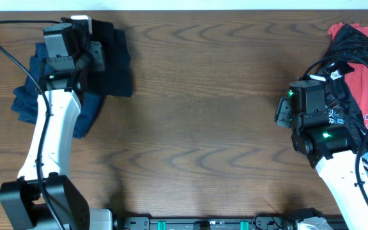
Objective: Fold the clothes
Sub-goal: 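Carry the black bundle left onto the navy stack with the left gripper, then lower the black bundle onto the navy stack and open the left gripper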
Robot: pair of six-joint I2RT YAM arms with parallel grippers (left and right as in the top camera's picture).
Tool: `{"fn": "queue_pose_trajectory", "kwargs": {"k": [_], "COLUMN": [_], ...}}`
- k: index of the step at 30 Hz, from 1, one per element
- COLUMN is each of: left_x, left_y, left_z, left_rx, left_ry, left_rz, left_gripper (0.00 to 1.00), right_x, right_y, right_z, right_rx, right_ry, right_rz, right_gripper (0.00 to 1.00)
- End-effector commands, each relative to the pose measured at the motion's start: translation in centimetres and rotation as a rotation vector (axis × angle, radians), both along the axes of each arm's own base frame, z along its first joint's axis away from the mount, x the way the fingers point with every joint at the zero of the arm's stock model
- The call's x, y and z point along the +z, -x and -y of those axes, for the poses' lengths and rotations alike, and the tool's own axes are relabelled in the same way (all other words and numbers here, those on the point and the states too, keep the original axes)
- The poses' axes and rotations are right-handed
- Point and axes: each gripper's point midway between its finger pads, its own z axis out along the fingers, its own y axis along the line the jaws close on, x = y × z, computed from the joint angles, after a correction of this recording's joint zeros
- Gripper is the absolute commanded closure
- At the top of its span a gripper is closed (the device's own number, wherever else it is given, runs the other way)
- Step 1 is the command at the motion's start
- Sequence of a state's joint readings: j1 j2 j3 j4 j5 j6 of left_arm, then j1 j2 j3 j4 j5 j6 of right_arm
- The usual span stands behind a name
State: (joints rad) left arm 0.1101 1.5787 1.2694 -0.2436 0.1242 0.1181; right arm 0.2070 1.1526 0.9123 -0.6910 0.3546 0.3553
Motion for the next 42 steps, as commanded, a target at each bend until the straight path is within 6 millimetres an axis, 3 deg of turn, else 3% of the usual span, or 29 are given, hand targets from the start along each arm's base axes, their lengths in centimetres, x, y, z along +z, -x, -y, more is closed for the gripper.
{"fn": "queue_pose_trajectory", "kwargs": {"k": [1,3,13,21,28,32,36,42], "left_x": [2.4,2.2,1.0,-2.7,-8.9,-11.1,-11.4,-10.1], "left_y": [0.0,0.1,2.1,4.2,5.6,6.4,6.8,6.4], "left_z": [-1.2,-2.1,-11.1,-16.8,-19.7,-21.0,-22.0,-22.0], "left_rx": [0.015,0.046,0.388,0.579,0.661,0.708,0.746,0.738], "left_ry": [-0.047,-0.045,0.066,0.156,0.191,0.208,0.228,0.231], "left_rz": [0.059,0.054,0.039,-0.034,-0.176,-0.221,-0.214,-0.172], "left_gripper": [0.94,0.94,0.94,0.94,0.94,0.94,0.94,0.94], "right_x": [0.4,0.4,0.4,0.3,0.2,0.2,0.2,0.2], "right_y": [-0.1,-0.1,-0.1,-0.1,-0.1,-0.1,-0.1,-0.1], "right_z": [0.2,0.2,0.0,-0.4,-0.4,-0.6,-0.6,-0.6], "right_rx": [-0.013,-0.013,-0.006,0.010,0.010,0.017,0.017,0.017], "right_ry": [-0.004,-0.004,-0.013,-0.032,-0.033,-0.042,-0.042,-0.042], "right_rz": [0.013,0.013,0.010,0.006,0.005,0.003,0.004,0.004], "right_gripper": [0.33,0.33,0.34,0.34,0.35,0.35,0.35,0.35]}}
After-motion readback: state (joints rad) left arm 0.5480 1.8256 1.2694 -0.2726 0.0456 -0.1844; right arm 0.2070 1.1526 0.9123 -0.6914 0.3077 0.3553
